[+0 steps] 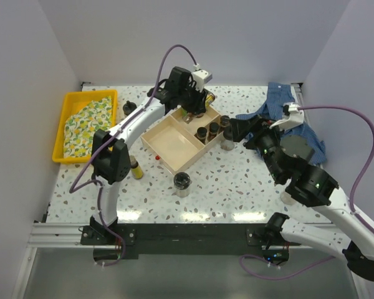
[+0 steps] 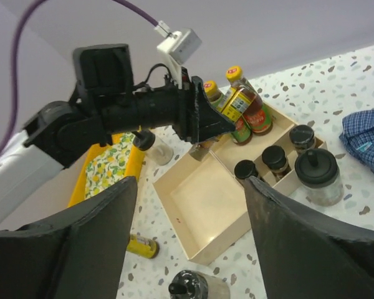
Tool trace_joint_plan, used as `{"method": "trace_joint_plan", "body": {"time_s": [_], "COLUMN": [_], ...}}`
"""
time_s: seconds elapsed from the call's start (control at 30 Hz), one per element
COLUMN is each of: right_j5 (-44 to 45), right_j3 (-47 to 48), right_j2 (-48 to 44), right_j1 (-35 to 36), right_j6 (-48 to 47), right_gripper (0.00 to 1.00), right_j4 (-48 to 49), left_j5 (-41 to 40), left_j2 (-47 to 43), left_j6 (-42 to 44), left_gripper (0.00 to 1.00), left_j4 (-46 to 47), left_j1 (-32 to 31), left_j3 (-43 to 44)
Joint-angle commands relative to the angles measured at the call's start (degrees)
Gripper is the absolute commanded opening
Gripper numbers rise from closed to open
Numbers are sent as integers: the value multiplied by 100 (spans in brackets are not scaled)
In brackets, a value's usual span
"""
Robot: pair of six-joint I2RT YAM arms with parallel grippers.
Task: Organize the condiment bottles
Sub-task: Pick up the bottle from the storage box, then place the bottle in the storage box.
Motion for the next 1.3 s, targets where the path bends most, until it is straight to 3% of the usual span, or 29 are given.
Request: {"method": "trace_joint_plan", "body": {"time_s": [0.0, 0.2, 0.33, 0.47, 0.67, 0.77, 1.03, 1.27], "right_j5": [56, -470, -2145, -2911, -3275, -3425, -3416, -3398], "right_j3": [281, -193, -447, -983, -1608, -1459, -1397, -1441], "right_j2": [348, 576, 639, 516, 1137, 1551, 1904, 2212], "right_j1": [-7, -86, -86, -86, -86, -86, -78, -77], "right_j6": [-274, -2966, -5057, -7435, -9776, -10463, -11090, -11591], "right_gripper": [77, 80, 84, 82, 83, 83, 81, 72], "right_j4": [12, 1268, 1436, 1770, 2815, 2834, 3309, 3194], "left_j5": [727, 1158, 1202, 1483, 1668, 1765, 1853, 2055], "left_j2": [-871, -1616, -2136, -2488, -2867, -2849, -2867, -2831], "left_j6": [-250, -136, -232, -320, -241, -241, -329, -417], "left_gripper": [0, 0, 0, 0, 0, 0, 0, 0], "left_j4": [298, -405, -809, -1266, -1407, -1548, -1575, -1531], "left_j1": [9, 9, 17, 9, 17, 17, 17, 17], "left_j3": [-117, -520, -969, -1206, -1576, -1514, -1681, -1637]}}
